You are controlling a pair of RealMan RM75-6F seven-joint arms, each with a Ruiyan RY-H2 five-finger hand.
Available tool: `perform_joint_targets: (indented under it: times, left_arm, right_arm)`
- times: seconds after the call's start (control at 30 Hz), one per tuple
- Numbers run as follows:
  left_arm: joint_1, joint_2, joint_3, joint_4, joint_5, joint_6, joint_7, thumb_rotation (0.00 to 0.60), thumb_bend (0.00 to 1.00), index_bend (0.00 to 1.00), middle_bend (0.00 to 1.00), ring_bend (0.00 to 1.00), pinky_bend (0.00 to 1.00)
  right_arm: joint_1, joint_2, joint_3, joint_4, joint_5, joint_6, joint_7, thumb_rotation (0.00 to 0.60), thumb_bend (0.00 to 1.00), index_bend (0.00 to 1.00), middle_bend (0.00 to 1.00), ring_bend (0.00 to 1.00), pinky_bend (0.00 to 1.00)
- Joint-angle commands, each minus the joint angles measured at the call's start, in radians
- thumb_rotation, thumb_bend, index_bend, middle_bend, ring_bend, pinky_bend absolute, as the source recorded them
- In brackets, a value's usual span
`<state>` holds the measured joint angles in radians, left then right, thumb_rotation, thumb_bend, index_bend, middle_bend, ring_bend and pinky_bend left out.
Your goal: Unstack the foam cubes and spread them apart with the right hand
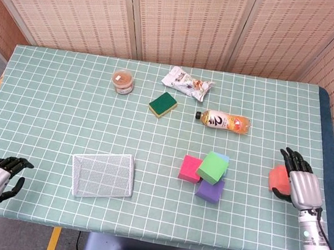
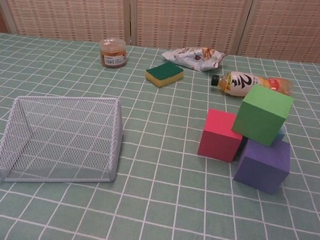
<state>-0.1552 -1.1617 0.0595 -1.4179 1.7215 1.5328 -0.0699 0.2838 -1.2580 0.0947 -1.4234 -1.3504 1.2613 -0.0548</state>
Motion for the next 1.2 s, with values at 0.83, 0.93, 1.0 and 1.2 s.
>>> perform_joint_targets:
  times: [0.83,0.93,1.0,1.2]
  left_arm:
    - [0.001,0.004,0.001,0.001,0.002,0.005,0.000,0.600,0.54,0.36,0.35,0.33,0.50]
    - [0.000,0.004,0.001,0.002,0.001,0.001,-0.002,0.600,0.54,0.36,0.35,0.33,0.50]
    - [-0.001,0.004,0.002,0.002,0.002,-0.002,-0.003,0.600,0.54,0.36,0.35,0.33,0.50]
    - [-0.003,0.002,0.005,0.000,0.007,-0.006,0.005,0.600,0.55,0.36,0.35,0.33,0.50]
  right_arm:
    - [0.179,-0.107,-0.018,-0.171,-0.222,-0.106,0.132,0.600,0.06,0.00,0.00,0.00,0.12]
    - [0.171,-0.151,0.006,-0.162,-0.181,-0.081,0.029,0.600,0.06,0.00,0.00,0.00,0.12]
    - [0.166,-0.173,0.012,-0.156,-0.167,-0.065,-0.007,0.600,0.06,0.00,0.00,0.00,0.12]
    - [0.180,-0.178,0.019,-0.163,-0.118,-0.107,-0.012,0.600,0.06,0.00,0.00,0.00,0.13]
